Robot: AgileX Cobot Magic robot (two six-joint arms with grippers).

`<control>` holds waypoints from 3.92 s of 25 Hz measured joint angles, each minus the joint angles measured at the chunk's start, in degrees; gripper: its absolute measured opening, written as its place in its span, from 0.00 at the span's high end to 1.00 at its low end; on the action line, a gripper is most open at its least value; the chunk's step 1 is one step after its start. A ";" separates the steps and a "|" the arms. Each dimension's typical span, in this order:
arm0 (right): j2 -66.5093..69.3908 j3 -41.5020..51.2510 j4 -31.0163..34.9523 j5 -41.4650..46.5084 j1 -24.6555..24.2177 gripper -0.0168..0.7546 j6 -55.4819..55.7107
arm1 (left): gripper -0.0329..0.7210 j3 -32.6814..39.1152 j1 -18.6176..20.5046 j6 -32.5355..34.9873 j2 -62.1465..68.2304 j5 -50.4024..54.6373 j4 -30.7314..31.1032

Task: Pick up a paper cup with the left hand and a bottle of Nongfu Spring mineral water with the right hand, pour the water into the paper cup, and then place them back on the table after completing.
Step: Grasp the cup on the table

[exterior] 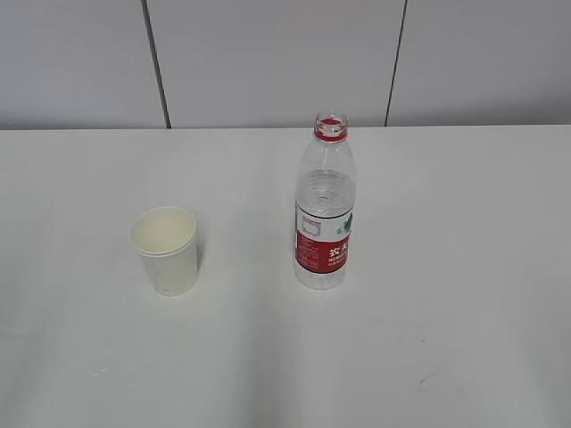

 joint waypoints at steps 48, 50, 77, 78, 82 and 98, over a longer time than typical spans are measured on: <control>0.00 0.00 0.00 -0.09 0.00 0.22 0.00 | 0.29 0.00 0.00 0.00 0.00 0.00 -0.57; 0.00 0.00 0.00 -0.23 0.00 0.22 0.00 | 0.29 0.00 0.00 0.00 0.00 -0.06 -0.97; 18.65 1.41 10.81 -35.35 0.00 0.32 -10.55 | 0.29 8.61 0.00 3.33 16.43 -45.48 -4.61; 19.76 1.41 12.10 -36.51 0.00 0.32 -11.74 | 0.29 8.61 0.00 3.33 17.65 -46.84 -5.12; 24.50 1.41 19.28 -40.58 0.00 0.32 -18.49 | 0.29 8.61 0.00 3.35 21.18 -50.51 -6.00; 40.51 1.41 57.05 -48.03 0.00 0.33 -59.05 | 0.31 11.62 -9.06 3.40 39.71 -67.85 -4.46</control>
